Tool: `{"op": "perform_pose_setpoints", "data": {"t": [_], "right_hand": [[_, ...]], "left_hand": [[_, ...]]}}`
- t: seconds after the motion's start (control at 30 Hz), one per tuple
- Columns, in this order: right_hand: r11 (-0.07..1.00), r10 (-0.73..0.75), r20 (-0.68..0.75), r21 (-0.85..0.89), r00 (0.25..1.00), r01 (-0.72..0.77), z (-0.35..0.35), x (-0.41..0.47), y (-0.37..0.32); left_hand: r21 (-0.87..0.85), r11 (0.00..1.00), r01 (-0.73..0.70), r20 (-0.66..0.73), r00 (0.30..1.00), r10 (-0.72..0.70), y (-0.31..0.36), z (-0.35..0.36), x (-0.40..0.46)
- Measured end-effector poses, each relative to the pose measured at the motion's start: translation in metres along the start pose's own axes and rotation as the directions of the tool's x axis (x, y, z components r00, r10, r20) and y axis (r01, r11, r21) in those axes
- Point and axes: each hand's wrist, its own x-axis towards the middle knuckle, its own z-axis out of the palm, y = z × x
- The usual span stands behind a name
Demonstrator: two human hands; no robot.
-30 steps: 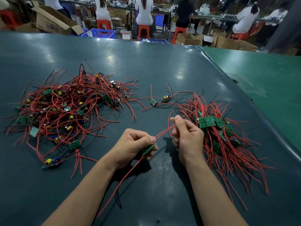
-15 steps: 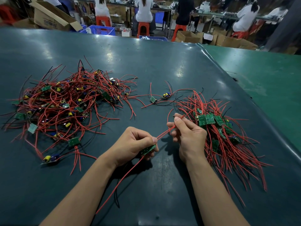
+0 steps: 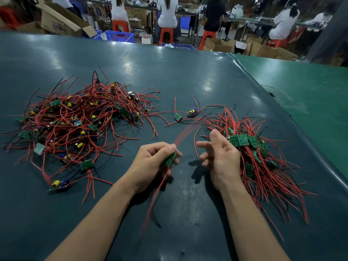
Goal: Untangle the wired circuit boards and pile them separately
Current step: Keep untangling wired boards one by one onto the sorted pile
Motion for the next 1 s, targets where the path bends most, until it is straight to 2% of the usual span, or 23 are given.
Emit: {"op": "perform_pose_setpoints", "data": {"t": [0.07, 0.17, 0.23, 0.3, 0.37, 0.43, 0.5, 0.53, 0.6, 0.7, 0.8, 0.9, 1.0], "right_hand": [[0.992, 0.092, 0.178, -0.102, 0.98, -0.074, 0.003, -0.008, -0.002], [0.911, 0.165, 0.411, -0.411, 0.896, 0.021, 0.012, -0.024, 0.004], [0.87, 0.176, 0.474, -0.485, 0.863, 0.089, 0.015, -0.026, 0.006], [0.868, 0.185, 0.479, -0.489, 0.858, 0.086, 0.015, -0.025, 0.004], [0.899, 0.127, 0.424, -0.431, 0.897, 0.076, 0.014, -0.024, 0.003], [0.954, 0.055, 0.34, -0.296, 0.939, 0.051, 0.012, -0.023, 0.002], [0.989, -0.02, 0.241, -0.137, 0.97, 0.054, 0.01, -0.02, -0.003], [0.994, -0.062, 0.179, -0.074, 0.982, 0.076, 0.009, -0.017, -0.005], [0.988, -0.154, 0.033, 0.029, 0.987, 0.153, 0.007, -0.012, -0.01], [0.942, -0.221, -0.171, 0.218, 0.96, 0.255, 0.004, -0.007, -0.015], [0.904, -0.088, -0.267, 0.383, 0.96, 0.189, 0.002, -0.005, -0.016], [0.894, -0.016, -0.308, 0.422, 0.951, 0.152, 0.0, -0.003, -0.013], [0.927, -0.025, -0.295, 0.35, 0.955, 0.132, -0.002, -0.002, -0.011]], "left_hand": [[-0.048, 0.998, -0.039, -0.072, 0.997, 0.035, -0.002, 0.002, 0.002], [-0.027, 0.997, -0.075, -0.076, 0.994, 0.072, -0.004, 0.003, 0.003], [-0.001, 0.997, -0.073, -0.069, 0.995, 0.073, -0.006, 0.002, 0.003], [-0.03, 0.997, -0.066, -0.076, 0.995, 0.064, -0.008, 0.001, 0.004], [-0.077, 0.991, -0.11, -0.134, 0.986, 0.099, -0.008, 0.003, 0.006], [-0.042, 0.977, -0.209, -0.294, 0.937, 0.188, -0.007, 0.0, 0.008], [0.157, 0.943, -0.293, -0.451, 0.828, 0.332, -0.006, -0.009, 0.01], [0.25, 0.919, -0.305, -0.482, 0.784, 0.391, -0.007, -0.012, 0.011], [0.337, 0.887, -0.315, -0.485, 0.75, 0.45, -0.007, -0.012, 0.011], [0.398, 0.861, -0.316, -0.44, 0.758, 0.481, -0.008, -0.007, 0.01], [0.351, 0.895, -0.274, -0.467, 0.777, 0.421, -0.009, -0.01, 0.013], [0.301, 0.921, -0.247, -0.492, 0.787, 0.372, -0.008, -0.011, 0.015], [0.325, 0.919, -0.226, -0.479, 0.798, 0.365, -0.007, -0.011, 0.013]]}}
